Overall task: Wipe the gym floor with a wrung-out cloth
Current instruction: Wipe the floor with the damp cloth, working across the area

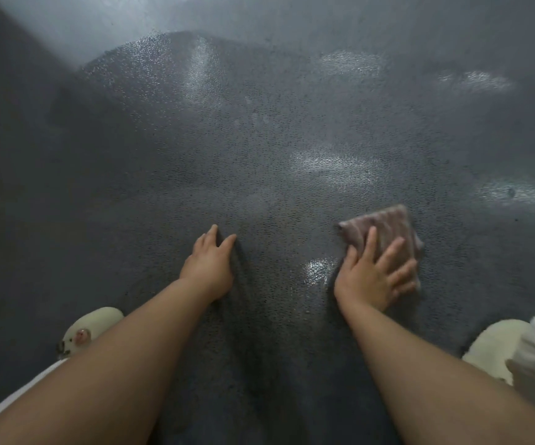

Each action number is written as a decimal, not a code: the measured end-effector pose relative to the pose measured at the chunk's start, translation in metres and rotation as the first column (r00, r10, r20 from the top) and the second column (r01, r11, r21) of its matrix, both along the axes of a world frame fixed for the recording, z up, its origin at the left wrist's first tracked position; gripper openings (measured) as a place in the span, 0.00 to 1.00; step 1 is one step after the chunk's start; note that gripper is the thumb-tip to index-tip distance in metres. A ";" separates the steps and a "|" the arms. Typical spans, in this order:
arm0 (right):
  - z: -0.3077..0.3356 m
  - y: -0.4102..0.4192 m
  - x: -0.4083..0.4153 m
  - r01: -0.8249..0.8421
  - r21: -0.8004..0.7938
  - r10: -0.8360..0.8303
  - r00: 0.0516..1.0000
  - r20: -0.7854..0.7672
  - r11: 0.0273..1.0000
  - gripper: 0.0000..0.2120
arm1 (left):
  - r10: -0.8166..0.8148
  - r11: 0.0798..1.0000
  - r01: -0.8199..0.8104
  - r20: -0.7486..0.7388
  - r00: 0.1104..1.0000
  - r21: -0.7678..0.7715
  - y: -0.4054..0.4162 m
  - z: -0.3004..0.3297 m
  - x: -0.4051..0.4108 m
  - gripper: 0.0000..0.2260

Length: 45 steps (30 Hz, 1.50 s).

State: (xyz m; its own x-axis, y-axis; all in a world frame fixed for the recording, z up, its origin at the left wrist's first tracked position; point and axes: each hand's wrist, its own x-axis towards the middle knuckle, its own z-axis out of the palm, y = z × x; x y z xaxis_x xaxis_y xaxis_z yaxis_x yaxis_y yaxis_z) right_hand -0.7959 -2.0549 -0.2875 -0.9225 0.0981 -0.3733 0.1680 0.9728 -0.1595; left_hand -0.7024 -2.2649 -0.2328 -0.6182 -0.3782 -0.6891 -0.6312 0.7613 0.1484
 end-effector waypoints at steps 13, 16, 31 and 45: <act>0.001 -0.063 0.004 -0.263 -0.022 0.264 0.963 0.053 0.964 0.27 | 0.022 0.997 -0.034 -0.148 0.989 -0.076 -0.006 -0.004 0.002 0.24; 0.007 -0.079 -0.010 -0.456 -0.027 0.456 0.887 0.067 0.890 0.26 | 0.069 0.996 -0.080 -0.204 0.976 -0.043 -0.015 -0.003 0.005 0.24; -0.005 -0.130 -0.024 -0.930 0.072 0.928 0.351 -0.123 0.361 0.24 | 0.156 0.978 -0.188 -0.285 0.946 -0.091 -0.057 -0.006 0.004 0.25; -0.006 -0.207 -0.107 -0.765 0.044 0.766 0.640 -0.065 0.643 0.25 | 0.292 0.942 -0.293 -0.034 0.956 -0.165 -0.090 -0.010 -0.017 0.31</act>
